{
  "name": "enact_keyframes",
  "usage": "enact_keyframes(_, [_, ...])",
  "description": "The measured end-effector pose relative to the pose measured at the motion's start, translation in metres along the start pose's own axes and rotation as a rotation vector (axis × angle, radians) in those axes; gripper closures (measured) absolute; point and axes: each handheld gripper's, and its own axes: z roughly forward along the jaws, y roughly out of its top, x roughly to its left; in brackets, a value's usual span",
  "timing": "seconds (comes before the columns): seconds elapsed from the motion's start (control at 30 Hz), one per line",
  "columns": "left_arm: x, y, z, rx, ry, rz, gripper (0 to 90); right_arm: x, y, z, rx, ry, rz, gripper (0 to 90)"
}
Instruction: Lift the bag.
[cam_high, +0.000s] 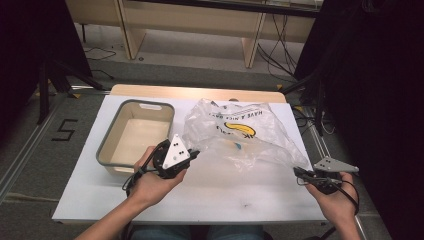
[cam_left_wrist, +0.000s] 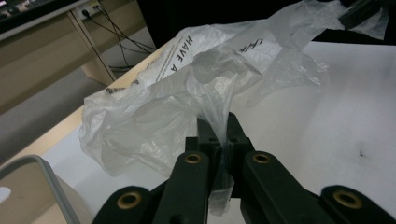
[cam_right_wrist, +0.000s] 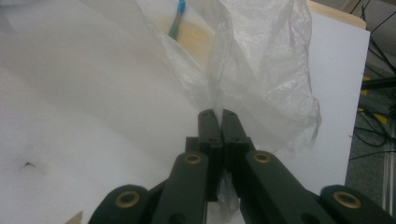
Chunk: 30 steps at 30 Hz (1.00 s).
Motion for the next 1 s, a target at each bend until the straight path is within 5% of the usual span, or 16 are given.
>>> enact_keyframes(0.53, [0.014, 0.033, -0.015, -0.15, 0.057, -0.005, 88.9, 0.004, 0.019, -0.004, -0.099, -0.041, -0.002, 90.0])
enact_keyframes(1.0, [0.026, 0.045, -0.022, -0.221, 0.102, -0.032, 88.9, 0.003, 0.042, -0.022, -0.216, -0.083, -0.006, 90.0])
